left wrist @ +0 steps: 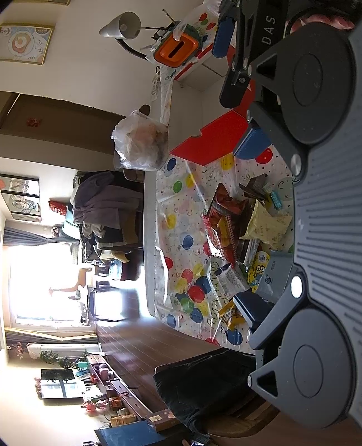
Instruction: Organize snacks
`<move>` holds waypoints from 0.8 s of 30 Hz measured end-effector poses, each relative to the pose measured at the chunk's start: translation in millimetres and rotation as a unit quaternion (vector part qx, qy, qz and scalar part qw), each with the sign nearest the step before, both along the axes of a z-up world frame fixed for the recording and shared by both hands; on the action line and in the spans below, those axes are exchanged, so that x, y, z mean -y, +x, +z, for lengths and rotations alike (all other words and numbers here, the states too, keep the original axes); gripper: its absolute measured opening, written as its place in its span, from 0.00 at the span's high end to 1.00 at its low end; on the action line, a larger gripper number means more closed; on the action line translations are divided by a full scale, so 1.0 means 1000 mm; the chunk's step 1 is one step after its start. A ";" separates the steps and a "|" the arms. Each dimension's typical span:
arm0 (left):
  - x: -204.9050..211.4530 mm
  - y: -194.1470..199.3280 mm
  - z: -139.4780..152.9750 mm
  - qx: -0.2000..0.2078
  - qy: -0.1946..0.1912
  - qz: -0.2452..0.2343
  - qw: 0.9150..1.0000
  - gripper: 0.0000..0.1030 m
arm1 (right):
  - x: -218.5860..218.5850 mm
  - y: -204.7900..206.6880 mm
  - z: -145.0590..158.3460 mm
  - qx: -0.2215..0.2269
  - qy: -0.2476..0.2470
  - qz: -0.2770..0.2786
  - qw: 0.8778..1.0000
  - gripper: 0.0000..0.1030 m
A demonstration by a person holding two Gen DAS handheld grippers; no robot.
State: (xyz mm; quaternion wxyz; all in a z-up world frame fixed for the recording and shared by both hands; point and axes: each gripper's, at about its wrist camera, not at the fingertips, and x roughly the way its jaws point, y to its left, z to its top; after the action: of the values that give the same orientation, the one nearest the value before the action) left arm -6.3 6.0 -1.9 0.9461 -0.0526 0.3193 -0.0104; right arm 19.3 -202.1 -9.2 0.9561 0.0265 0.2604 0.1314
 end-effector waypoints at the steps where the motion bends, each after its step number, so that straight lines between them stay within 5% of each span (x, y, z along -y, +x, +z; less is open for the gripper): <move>1: 0.000 0.000 0.000 0.000 0.000 -0.002 1.000 0.01 | 0.000 0.000 0.000 -0.001 -0.001 0.000 1.000 0.00; 24: -0.008 0.017 -0.003 -0.008 -0.004 -0.001 1.000 0.01 | -0.009 0.012 0.000 -0.012 -0.006 0.007 1.000 0.00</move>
State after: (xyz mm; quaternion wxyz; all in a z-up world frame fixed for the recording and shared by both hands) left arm 10.2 13.6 -5.3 0.9432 -0.0561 0.3271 -0.0125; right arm 31.2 -193.5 -9.3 0.9523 0.0207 0.2725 0.1359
